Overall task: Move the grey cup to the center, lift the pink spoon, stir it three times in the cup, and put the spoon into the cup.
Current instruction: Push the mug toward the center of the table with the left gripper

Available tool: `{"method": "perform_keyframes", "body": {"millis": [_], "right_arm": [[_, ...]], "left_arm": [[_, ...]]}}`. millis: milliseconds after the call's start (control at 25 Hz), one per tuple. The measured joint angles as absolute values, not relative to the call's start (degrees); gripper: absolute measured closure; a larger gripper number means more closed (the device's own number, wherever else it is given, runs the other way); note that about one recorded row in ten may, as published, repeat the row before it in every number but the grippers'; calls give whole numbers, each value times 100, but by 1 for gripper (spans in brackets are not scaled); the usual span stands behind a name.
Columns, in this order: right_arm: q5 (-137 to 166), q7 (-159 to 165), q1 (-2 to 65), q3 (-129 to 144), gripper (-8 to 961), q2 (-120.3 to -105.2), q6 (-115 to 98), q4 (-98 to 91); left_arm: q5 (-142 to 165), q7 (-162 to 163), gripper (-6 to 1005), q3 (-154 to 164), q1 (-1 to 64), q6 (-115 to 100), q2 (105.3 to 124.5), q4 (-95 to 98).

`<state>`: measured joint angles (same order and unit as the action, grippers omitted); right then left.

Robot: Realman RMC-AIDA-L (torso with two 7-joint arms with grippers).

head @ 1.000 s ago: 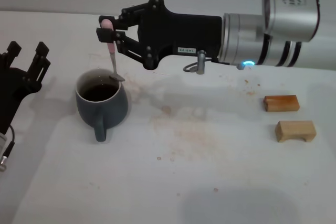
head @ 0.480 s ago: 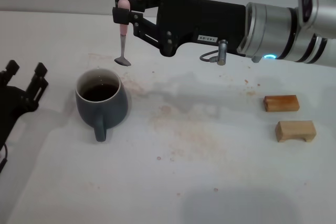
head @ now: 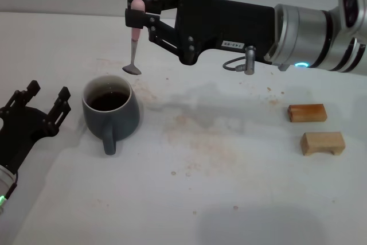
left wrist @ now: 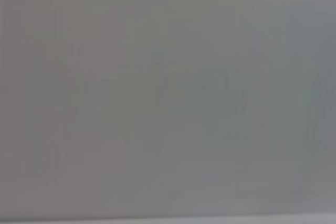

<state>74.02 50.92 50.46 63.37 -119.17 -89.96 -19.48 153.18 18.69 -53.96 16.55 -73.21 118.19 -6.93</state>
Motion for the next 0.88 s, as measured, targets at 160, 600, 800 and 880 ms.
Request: {"method": "perform_keyframes", "body": {"millis": [160, 600, 800, 880], "right_arm": [[7400, 5149, 4973, 6336, 843, -11918, -9054, -1985], [7391, 5199, 4887, 6337, 844, -11918, -9180, -1987], [7391, 5208, 4883, 6356, 844, -11918, -9209, -1986], [7391, 5210, 4880, 6369, 844, -11918, -9211, -1987]], "left_arm": [[15320, 1805, 344, -5374, 1691, -7094, 11821, -720], [15316, 1801, 354, -5046, 1774, -6968, 11833, -748], [15316, 1801, 354, -4983, 1795, -6890, 11850, -776], [15318, 1801, 354, -4925, 1807, -6820, 11855, -814]]}}
